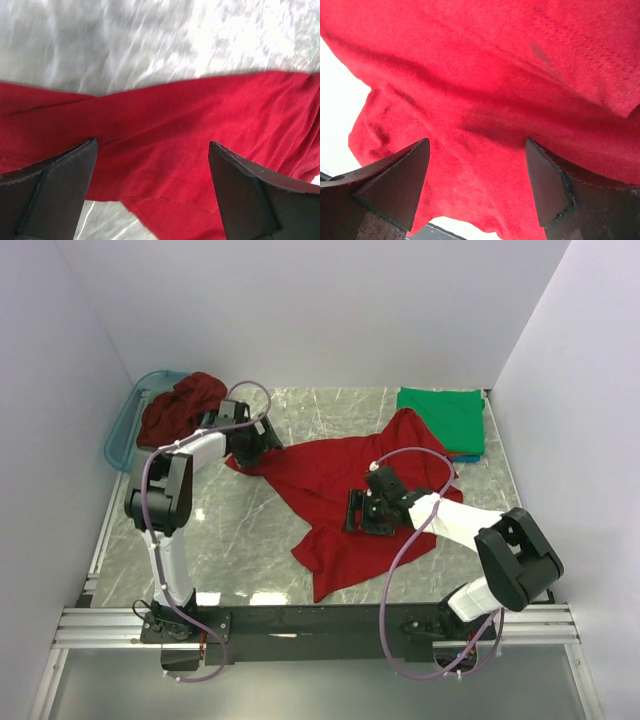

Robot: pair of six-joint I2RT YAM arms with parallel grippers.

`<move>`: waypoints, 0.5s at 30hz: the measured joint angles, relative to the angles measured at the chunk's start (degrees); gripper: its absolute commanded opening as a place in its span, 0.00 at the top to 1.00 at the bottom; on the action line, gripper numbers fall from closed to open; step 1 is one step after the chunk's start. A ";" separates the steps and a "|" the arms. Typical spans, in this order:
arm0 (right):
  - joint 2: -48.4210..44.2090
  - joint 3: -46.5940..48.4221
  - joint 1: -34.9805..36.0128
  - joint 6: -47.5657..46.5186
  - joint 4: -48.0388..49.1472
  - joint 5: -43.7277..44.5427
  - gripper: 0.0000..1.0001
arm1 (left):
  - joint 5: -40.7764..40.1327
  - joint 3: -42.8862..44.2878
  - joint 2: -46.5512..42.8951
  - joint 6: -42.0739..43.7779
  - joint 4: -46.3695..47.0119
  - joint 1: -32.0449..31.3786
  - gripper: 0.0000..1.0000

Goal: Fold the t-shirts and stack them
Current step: Flatten the tshirt out

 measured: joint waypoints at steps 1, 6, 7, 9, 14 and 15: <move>0.42 0.24 -0.44 0.09 0.02 -0.15 0.16 | 0.02 -1.66 -0.96 -0.09 0.74 0.02 0.01; 0.61 0.37 -4.92 0.00 -0.07 -0.42 0.16 | 0.39 -14.69 -9.88 -1.18 4.81 -0.28 0.01; 0.59 0.33 -6.78 -0.20 -0.09 -0.48 0.16 | 0.37 -17.42 -12.13 -1.60 5.16 -0.57 0.01; 0.28 0.07 -10.58 -0.46 -0.09 -0.74 0.16 | 0.35 -22.82 -16.81 -2.40 5.03 -1.57 0.00; -0.72 -0.24 -19.45 -2.75 -1.97 0.42 0.15 | -0.04 -31.39 -26.47 -4.59 0.68 -5.55 0.01; -0.83 -0.13 -20.28 -3.23 -2.45 0.76 0.15 | -0.59 -31.93 -28.33 -4.79 -1.16 -6.14 0.00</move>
